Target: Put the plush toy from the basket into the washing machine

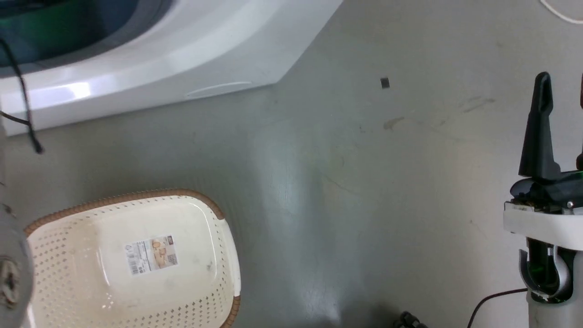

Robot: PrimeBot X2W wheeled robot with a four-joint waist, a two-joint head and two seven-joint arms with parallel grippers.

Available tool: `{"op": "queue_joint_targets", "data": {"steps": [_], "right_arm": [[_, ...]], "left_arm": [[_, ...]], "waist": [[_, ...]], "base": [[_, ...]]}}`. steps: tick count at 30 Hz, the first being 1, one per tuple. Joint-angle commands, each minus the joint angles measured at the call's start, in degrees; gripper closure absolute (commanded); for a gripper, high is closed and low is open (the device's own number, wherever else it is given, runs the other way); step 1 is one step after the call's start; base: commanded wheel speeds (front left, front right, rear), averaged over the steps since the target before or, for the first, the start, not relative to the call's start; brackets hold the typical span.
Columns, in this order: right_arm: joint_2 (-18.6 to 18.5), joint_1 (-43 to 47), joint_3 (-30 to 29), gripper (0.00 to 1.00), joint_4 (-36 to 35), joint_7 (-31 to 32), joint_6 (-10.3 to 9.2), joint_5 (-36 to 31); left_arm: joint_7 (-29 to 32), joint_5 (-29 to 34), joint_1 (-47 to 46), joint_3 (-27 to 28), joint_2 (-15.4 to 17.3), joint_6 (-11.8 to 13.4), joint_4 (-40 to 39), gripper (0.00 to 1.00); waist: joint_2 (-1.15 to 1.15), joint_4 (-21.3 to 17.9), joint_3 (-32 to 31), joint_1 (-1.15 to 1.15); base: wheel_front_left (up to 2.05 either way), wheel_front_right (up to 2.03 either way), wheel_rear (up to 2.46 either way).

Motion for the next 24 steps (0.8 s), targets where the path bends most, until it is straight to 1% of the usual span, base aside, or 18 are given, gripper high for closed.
{"op": "queue_joint_targets", "data": {"steps": [1, 10, 16, 24], "right_arm": [[-0.03, 0.11, -0.21, 0.00, 0.15, -0.26, -0.04, -0.23], [-0.03, 2.79, -0.68, 0.00, 0.79, -0.26, -0.04, -2.84], [-0.03, 4.57, -0.99, 0.00, 1.08, -0.26, -0.04, -4.09], [-0.03, 7.21, -1.31, 0.00, 1.71, -0.26, -0.04, -5.66]], "left_arm": [[-0.29, -0.18, 1.12, -0.07, -0.19, -0.01, -0.46, 0.00], [-0.30, -1.07, 13.28, -0.14, -3.49, -0.15, -8.49, 0.00], [-0.30, -2.00, 22.12, 1.22, -6.18, 1.24, -15.72, 0.00], [-0.30, -0.93, 34.97, 1.37, -9.59, 1.99, -27.04, 0.00]], "waist": [[0.00, 0.80, -1.14, 0.00], [0.00, 3.95, -7.69, 0.00], [0.00, 6.52, -11.93, 0.00], [0.00, 9.55, -17.30, 0.00]], "base": [[0.00, 0.00, 0.00], [0.00, 0.00, 0.00], [0.00, 0.00, 0.00], [0.00, 0.00, 0.00]]}}
